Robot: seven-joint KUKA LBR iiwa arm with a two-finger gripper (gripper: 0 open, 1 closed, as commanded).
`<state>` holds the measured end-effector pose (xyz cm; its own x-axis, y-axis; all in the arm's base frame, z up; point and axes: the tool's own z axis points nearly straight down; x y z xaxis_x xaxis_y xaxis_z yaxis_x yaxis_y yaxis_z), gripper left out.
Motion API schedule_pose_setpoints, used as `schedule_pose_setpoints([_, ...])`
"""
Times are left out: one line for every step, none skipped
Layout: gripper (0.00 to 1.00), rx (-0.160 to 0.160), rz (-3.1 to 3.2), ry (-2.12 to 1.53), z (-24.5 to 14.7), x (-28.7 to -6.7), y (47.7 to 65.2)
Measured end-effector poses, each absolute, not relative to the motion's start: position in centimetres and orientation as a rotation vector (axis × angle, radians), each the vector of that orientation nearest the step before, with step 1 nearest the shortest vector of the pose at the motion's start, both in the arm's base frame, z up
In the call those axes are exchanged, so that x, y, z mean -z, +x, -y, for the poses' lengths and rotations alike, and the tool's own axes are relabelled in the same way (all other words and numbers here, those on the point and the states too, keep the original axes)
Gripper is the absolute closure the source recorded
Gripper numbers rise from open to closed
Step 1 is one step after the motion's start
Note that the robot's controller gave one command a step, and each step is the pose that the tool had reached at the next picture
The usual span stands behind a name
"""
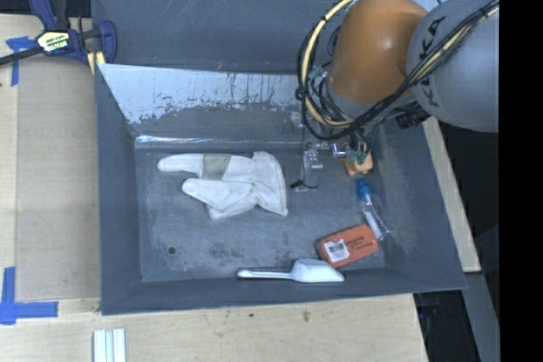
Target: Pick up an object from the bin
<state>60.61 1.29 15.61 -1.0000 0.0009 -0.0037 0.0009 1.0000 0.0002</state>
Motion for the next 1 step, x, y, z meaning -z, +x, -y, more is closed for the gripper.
schedule_pose_setpoints([0.0, 0.0, -3.138, 0.002, -1.29, -15.61, 60.61])
